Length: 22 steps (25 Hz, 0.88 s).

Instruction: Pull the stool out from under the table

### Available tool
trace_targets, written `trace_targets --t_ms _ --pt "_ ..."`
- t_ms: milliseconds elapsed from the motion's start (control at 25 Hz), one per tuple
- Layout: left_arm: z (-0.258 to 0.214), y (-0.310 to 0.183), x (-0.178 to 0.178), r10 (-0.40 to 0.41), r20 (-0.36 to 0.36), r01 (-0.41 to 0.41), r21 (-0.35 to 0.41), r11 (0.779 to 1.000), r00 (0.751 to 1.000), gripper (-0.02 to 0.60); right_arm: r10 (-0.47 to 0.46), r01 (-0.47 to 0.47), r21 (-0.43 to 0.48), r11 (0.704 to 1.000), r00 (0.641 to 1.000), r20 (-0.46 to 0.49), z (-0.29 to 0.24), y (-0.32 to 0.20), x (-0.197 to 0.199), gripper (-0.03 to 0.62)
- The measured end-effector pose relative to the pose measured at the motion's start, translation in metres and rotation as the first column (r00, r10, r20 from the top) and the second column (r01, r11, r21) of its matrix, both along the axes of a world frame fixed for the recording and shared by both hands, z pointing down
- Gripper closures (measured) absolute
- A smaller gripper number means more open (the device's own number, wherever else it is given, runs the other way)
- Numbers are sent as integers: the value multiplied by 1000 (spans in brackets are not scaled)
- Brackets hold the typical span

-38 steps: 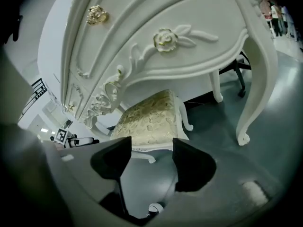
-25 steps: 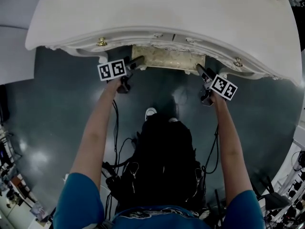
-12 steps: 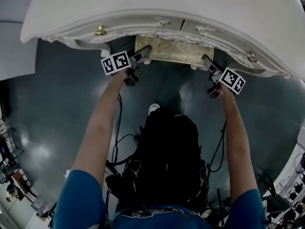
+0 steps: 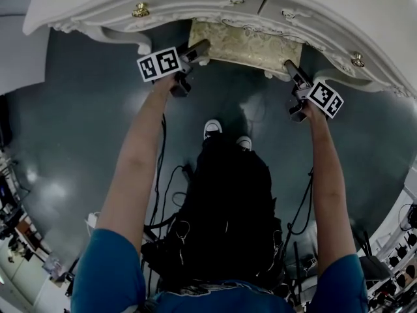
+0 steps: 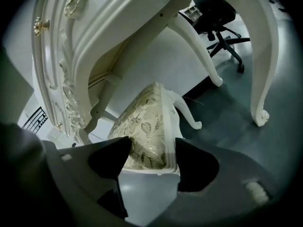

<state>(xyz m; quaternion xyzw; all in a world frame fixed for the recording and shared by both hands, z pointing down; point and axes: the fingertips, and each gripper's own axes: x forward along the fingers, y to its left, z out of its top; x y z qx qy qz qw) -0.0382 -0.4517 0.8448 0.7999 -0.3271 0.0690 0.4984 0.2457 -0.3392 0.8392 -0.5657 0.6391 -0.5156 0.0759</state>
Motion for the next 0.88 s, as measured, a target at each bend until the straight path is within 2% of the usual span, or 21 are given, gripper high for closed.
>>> trace_targets --t_ms 400,600,880 --pt "8 76 -20 70 28 -67 -100 993 997 224 -53 56 -104 993 998 32 9 75 -21 286" --pt "17 135 -36 115 40 -107 -163 981 993 224 -83 90 -149 985 995 54 17 133 -39 286" --pt "16 173 -49 153 75 -134 -212 968 985 224 -118 134 -211 968 989 86 17 170 -51 286"
